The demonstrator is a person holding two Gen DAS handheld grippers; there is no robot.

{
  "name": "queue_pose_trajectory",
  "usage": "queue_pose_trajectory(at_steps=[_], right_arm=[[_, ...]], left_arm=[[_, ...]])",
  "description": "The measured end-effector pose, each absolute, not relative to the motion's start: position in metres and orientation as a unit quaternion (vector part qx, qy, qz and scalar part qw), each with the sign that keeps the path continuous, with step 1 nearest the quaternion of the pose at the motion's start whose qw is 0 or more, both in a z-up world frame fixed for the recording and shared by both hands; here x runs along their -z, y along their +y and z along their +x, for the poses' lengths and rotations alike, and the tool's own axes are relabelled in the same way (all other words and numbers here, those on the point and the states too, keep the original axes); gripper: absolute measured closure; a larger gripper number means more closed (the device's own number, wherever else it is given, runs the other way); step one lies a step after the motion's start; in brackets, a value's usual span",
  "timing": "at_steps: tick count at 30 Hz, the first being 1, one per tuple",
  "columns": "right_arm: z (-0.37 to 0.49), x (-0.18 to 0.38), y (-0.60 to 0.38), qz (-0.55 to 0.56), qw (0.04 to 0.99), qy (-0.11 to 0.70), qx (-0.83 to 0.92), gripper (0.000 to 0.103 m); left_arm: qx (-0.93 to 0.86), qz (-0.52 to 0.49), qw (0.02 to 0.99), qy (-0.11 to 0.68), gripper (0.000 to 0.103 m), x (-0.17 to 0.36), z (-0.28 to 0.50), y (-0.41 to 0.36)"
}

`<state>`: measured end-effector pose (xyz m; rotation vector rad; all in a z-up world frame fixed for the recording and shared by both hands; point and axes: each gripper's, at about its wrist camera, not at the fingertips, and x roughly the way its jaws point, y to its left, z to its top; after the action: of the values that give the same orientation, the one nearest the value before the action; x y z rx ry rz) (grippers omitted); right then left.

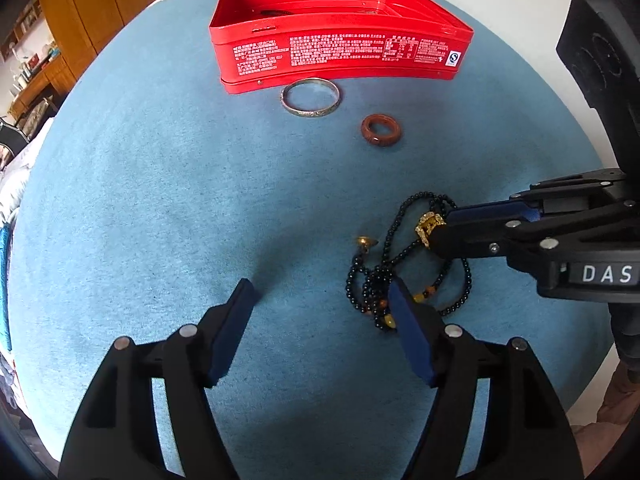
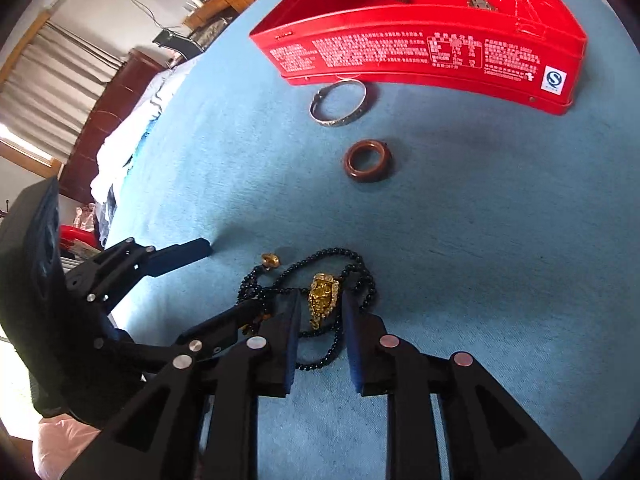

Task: Organize jewelry
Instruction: 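Grasp the gold pendant with right gripper while left gripper approaches the beads, then grasp the bead strands with left gripper while right gripper holds the pendant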

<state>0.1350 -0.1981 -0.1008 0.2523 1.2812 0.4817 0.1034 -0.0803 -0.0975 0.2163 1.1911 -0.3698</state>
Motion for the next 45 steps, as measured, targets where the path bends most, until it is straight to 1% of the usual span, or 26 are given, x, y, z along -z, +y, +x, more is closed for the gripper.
queue_pose_trajectory(at_steps=[9,10,12,17,23,27,29,30,31,38,40,42,45], right_arm=[[0.141,0.099,-0.174,0.057,0.780,0.591,-0.201,0.082],[0.141,0.099,-0.172,0.048,0.782,0.590,-0.196,0.087],[0.141,0.099,-0.170,0.036,0.786,0.586,-0.193,0.088],[0.137,0.093,-0.175,0.063,0.783,0.585,-0.202,0.089],[0.127,0.078,-0.202,0.101,0.796,0.561,-0.202,0.089],[0.123,0.077,-0.222,0.106,0.804,0.559,-0.170,0.089],[0.120,0.080,-0.230,0.108,0.804,0.563,-0.160,0.089],[0.120,0.080,-0.232,0.110,0.803,0.565,-0.158,0.089],[0.118,0.082,-0.235,0.111,0.802,0.565,-0.156,0.089],[0.112,0.084,-0.252,0.122,0.803,0.563,-0.155,0.089],[0.112,0.085,-0.253,0.123,0.802,0.563,-0.156,0.089],[0.112,0.086,-0.252,0.123,0.802,0.563,-0.159,0.089],[0.112,0.088,-0.249,0.124,0.800,0.564,-0.161,0.089]], left_arm=[[0.173,0.099,0.807,0.556,0.033,0.099,0.101,-0.077],[0.174,0.099,0.807,0.556,0.033,0.099,0.101,-0.077],[0.174,0.098,0.806,0.557,0.033,0.098,0.101,-0.078],[0.175,0.093,0.806,0.558,0.033,0.097,0.102,-0.077],[0.178,0.082,0.812,0.550,0.033,0.087,0.103,-0.074],[0.190,0.093,0.820,0.532,0.023,0.076,0.099,-0.084],[0.199,0.100,0.817,0.532,0.018,0.075,0.093,-0.086],[0.206,0.103,0.814,0.534,0.014,0.076,0.092,-0.091],[0.208,0.106,0.812,0.534,0.013,0.076,0.092,-0.094],[0.200,0.138,0.794,0.558,0.012,0.095,0.089,-0.107],[0.204,0.141,0.781,0.573,0.011,0.102,0.091,-0.110],[0.203,0.150,0.777,0.577,0.007,0.108,0.091,-0.115],[0.200,0.152,0.775,0.579,0.007,0.110,0.091,-0.117]])
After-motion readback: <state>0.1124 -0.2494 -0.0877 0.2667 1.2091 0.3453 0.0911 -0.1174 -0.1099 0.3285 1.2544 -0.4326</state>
